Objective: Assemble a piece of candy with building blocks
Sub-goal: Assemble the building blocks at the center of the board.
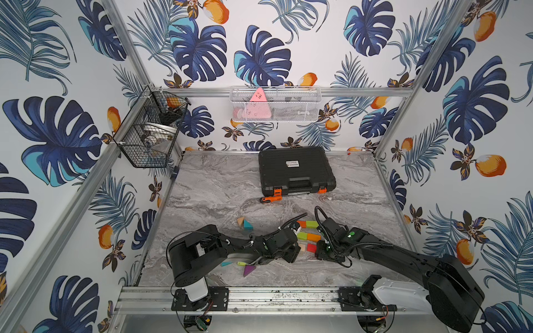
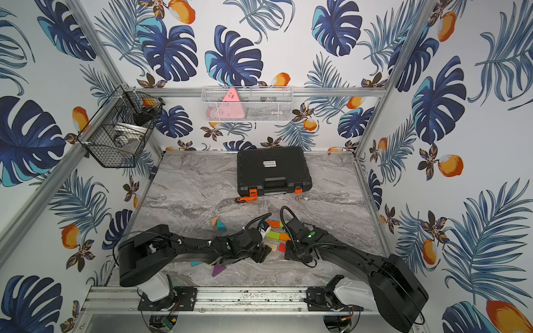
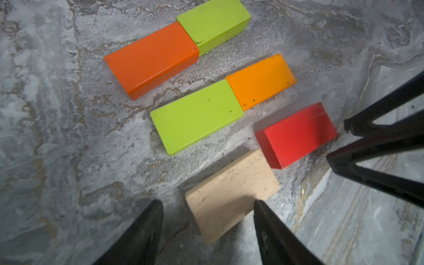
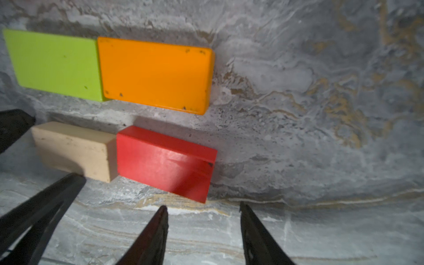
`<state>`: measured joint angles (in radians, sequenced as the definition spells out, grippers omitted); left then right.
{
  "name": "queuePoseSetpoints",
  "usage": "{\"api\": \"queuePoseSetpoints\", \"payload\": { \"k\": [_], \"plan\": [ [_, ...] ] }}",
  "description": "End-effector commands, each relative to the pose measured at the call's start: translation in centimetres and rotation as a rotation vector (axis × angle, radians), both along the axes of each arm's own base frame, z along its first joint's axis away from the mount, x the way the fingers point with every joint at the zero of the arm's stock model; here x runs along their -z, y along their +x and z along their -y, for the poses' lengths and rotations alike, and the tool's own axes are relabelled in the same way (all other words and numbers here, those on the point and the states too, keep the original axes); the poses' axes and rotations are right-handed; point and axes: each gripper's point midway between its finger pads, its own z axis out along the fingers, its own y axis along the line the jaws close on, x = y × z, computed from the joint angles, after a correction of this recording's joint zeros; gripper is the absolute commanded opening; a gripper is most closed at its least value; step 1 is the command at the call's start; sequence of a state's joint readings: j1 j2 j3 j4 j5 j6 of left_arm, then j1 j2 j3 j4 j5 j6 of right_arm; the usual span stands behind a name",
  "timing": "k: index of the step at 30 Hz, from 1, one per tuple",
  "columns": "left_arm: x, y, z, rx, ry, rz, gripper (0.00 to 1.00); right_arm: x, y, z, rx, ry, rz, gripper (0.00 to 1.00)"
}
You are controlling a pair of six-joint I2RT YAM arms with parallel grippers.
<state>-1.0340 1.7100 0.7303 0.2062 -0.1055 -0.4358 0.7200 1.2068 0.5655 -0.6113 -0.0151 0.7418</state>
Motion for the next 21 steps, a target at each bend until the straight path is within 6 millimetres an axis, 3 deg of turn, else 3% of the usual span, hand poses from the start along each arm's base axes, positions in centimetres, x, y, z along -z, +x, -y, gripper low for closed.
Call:
{"api": "queuePoseSetpoints", "payload": {
  "k": [1,11,21],
  "plan": [
    [3.2,-2.5,-2.9,-0.003,0.128,-0.132,0.67,0.0,0.5,-0.2,0.012,-0.005,0.016,0.53],
    [0.9,-3.5,-3.1,0.053,0.082,-0.122,0.7,0.0,0.6,-0.1,0.013,-0.005,0.033,0.53],
    [2.5,-3.0,-2.9,0.038,0.124,-0.132,0.65,0.2,0.7,0.0,0.017,-0.02,0.031,0.52]
  ]
}}
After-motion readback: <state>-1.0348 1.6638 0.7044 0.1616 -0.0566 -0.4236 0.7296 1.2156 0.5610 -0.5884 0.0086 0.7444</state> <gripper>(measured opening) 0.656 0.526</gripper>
